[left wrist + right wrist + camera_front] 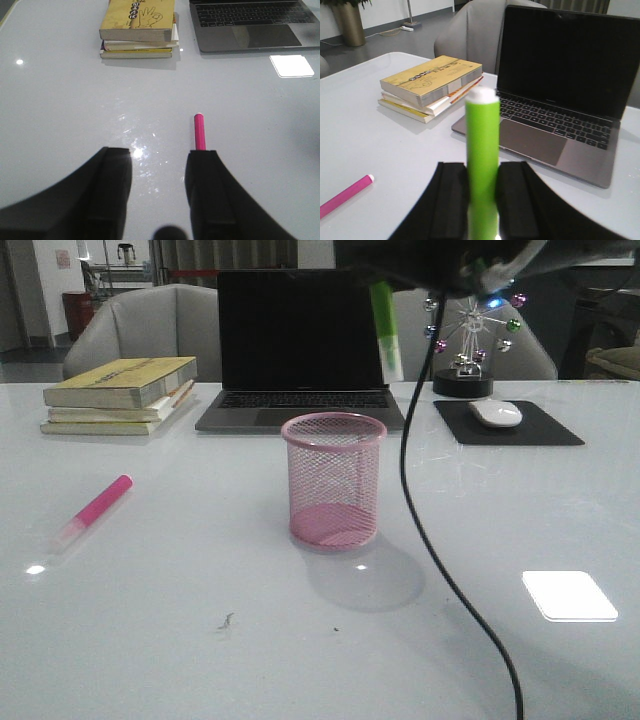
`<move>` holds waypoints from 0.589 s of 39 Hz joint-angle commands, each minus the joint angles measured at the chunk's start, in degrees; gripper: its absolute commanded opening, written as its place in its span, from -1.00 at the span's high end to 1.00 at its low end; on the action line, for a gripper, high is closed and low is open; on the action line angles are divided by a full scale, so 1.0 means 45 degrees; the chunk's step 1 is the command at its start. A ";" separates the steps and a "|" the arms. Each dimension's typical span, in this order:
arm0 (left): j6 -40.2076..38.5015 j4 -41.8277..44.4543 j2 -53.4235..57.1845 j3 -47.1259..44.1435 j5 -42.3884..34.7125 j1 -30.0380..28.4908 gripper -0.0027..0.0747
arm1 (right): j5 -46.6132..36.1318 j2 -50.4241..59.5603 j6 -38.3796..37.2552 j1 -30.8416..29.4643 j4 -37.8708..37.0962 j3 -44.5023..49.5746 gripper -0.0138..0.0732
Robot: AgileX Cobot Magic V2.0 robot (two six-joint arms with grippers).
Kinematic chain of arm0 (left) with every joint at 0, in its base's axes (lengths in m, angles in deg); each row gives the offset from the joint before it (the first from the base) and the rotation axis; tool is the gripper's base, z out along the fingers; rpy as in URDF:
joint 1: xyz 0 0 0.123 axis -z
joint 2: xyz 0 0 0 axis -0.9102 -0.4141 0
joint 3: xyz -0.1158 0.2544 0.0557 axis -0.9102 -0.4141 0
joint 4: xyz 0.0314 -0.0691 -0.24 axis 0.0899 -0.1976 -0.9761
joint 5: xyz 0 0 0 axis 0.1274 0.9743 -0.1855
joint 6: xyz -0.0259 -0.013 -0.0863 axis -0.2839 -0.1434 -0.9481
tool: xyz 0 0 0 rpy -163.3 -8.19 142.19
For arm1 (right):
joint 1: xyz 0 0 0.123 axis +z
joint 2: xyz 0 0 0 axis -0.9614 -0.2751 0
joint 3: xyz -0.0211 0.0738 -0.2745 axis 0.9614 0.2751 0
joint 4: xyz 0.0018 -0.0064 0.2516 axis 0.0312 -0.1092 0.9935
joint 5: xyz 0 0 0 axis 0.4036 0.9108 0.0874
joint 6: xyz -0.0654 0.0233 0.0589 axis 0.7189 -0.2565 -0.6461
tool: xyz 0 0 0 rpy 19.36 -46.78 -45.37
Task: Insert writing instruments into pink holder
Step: 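Lift the green marker upright with the right gripper toward the pink holder, then lower the green marker into the pink holder and open the right gripper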
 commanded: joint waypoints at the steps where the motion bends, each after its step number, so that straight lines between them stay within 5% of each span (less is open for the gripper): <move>1: -0.0130 -0.0119 0.0065 0.0476 -0.0973 0.0056 0.08 | -0.2347 -0.0201 0.0075 0.0253 0.0022 -0.0301 0.61; 23: -0.0130 -0.0119 0.0065 0.0476 -0.0973 0.0056 0.08 | -0.3270 -0.2050 0.0075 0.0369 0.0011 -0.0301 0.56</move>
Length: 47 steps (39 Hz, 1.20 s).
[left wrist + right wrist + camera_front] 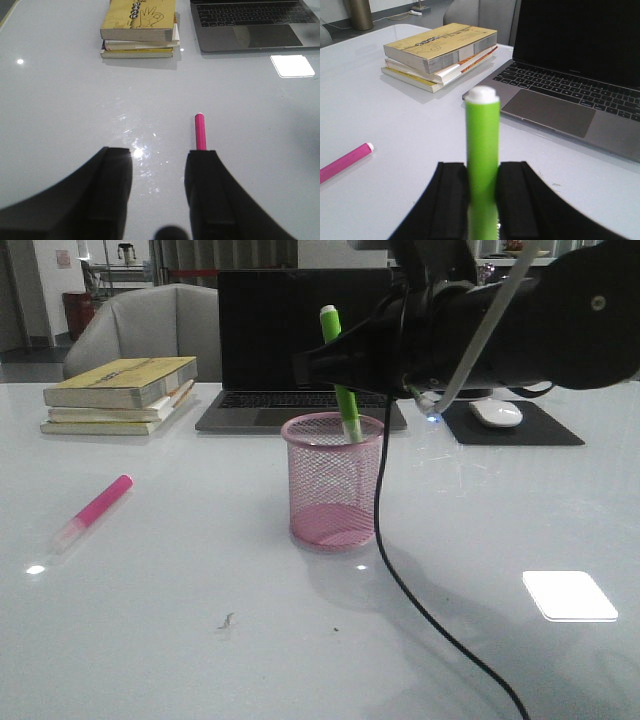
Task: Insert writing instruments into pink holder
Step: 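Lower the green marker into the pink holder and open the right gripper, then withdraw the right gripper away from the holder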
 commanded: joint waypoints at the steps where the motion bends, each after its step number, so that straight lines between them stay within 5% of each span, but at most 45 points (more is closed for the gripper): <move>1: -0.0130 -0.0119 0.0065 0.0476 -0.0973 0.0056 0.08 | -0.1125 0.0611 0.0075 0.0000 -0.0012 -0.0307 0.52; 11: -0.0130 -0.0119 0.0065 0.0476 -0.0973 0.0056 0.08 | -0.1226 0.0624 0.0075 0.0000 -0.0012 -0.0307 -0.18; 18: -0.0130 -0.0103 0.0065 0.0476 -0.0973 0.0056 0.08 | -0.0368 0.1254 0.0075 -0.0094 0.0049 -0.0307 -0.19; 30: -0.0130 -0.0072 0.0065 0.0476 -0.0973 0.0056 0.08 | 0.5296 0.4764 0.0393 -0.0707 0.0038 -0.0307 -0.19; 47: -0.0130 0.0029 0.0065 0.0476 -0.0973 0.0056 0.08 | 1.2517 0.9861 0.1447 -0.4490 -0.0542 -0.0292 -0.19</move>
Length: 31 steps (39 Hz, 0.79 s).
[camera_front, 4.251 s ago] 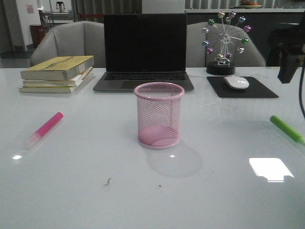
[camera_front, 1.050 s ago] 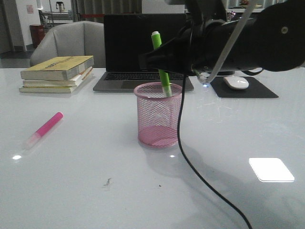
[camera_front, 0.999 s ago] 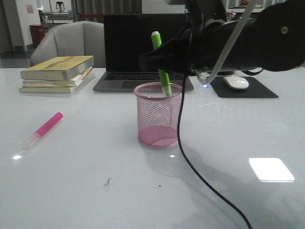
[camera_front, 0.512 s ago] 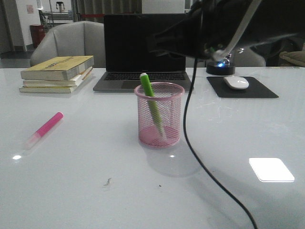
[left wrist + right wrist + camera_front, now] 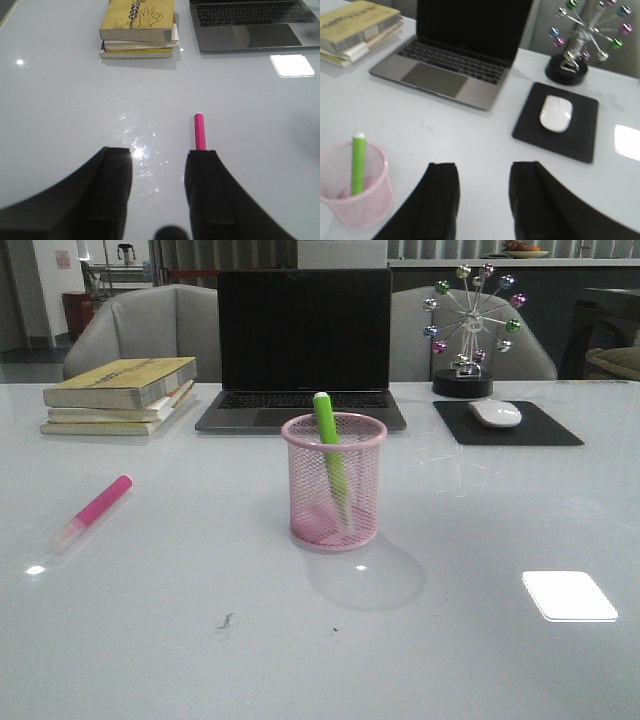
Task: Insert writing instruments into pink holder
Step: 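Withdraw the right gripper away from the holder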
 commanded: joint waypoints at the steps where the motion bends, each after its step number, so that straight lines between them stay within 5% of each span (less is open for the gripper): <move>1: -0.0130 0.0029 0.0065 0.0476 -0.0973 0.0056 0.08 | 0.1030 0.1205 0.0193 -0.0790 -0.0460 -0.0301 -0.19; 11: -0.0130 0.0029 0.0065 0.0476 -0.0973 0.0056 0.08 | 0.2868 0.3967 0.0193 -0.2290 -0.0746 0.1394 -0.19; 20: -0.0130 0.0029 0.0065 0.0476 -0.0973 0.0056 0.08 | 0.2948 0.5695 -0.0093 -0.2303 -0.0734 0.3710 -0.19; 31: -0.0130 0.0029 -0.0112 0.0793 -0.2225 0.0143 0.07 | 0.3258 0.6144 -0.0278 -0.2303 -0.0734 0.3894 -0.19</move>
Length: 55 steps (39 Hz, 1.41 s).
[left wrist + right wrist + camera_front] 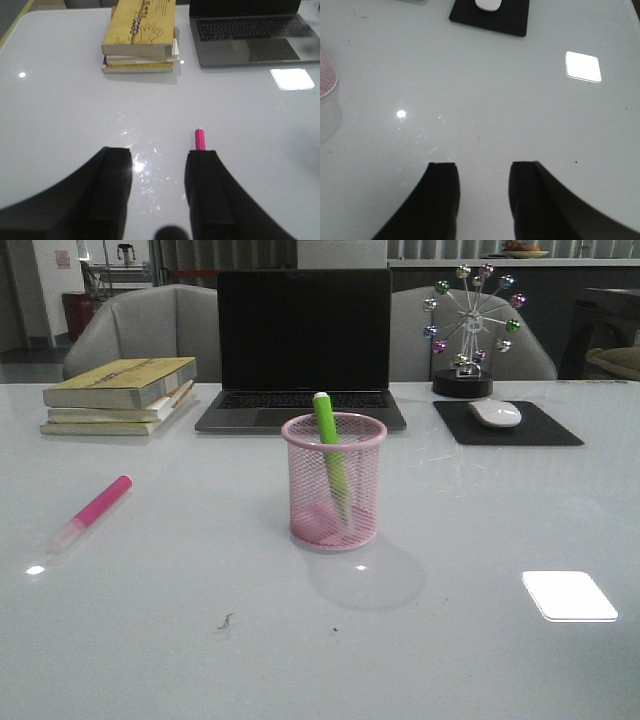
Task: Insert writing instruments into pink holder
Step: 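Withdraw the right gripper away from the holder, then lower the left gripper onto the pink marker and close it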
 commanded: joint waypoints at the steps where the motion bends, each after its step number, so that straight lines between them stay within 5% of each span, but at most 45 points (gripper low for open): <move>1: -0.0130 0.0004 -0.0198 0.0869 -0.1329 0.0211 0.07 | -0.0736 0.0026 -0.0036 -0.0100 -0.0160 -0.0331 -0.19; 15: -0.0130 -0.0048 -0.3836 0.4542 0.1422 0.1330 0.07 | -0.0740 0.0026 -0.0036 -0.0100 -0.0160 -0.0331 -0.19; 37: -0.0130 0.0002 -1.1031 1.0880 0.6570 0.1409 0.07 | -0.0740 0.0026 -0.0036 -0.0100 -0.0160 -0.0331 -0.19; 55: -0.0130 -0.0043 -1.3989 1.2885 0.7787 0.1409 0.07 | -0.0740 0.0026 -0.0036 -0.0100 -0.0160 -0.0331 -0.19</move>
